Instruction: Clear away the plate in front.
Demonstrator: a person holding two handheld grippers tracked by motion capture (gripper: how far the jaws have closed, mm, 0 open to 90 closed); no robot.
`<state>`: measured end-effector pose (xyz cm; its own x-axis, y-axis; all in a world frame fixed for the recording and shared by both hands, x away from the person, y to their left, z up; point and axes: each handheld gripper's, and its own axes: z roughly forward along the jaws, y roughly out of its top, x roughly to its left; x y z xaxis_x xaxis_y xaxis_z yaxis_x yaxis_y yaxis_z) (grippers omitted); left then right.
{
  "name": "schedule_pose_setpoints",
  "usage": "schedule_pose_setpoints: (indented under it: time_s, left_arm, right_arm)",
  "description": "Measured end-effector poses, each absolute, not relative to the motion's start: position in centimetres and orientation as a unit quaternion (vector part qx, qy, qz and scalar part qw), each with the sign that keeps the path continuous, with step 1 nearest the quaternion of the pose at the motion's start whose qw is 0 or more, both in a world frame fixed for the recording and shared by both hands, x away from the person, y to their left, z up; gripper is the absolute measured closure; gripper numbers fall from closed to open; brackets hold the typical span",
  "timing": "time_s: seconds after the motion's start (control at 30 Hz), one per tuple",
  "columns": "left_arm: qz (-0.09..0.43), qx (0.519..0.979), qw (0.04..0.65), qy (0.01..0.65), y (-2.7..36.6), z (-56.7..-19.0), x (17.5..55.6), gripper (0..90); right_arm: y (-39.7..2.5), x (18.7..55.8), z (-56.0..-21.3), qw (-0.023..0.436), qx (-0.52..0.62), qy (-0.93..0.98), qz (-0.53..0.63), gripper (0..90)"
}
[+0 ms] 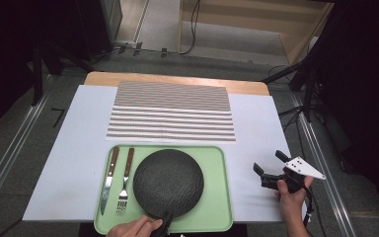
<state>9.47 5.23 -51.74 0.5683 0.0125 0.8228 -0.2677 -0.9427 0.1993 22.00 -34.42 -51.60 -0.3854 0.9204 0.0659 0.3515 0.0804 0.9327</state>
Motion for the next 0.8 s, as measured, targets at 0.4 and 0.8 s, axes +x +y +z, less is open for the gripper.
schedule_pose_setpoints:
  time_s: [0.4,0.8]
  left_arm:
    - [0.43,0.872,0.235,-0.017,5.9,-49.4,9.9,52.6]
    - [0.454,0.852,0.258,0.039,7.8,-48.6,12.4,38.4]
  right_arm:
    - [-34.3,22.0,-51.6,0.293,0.473,0.674,0.487,0.0]
    - [-34.3,22.0,-51.6,0.293,0.473,0.674,0.487,0.0]
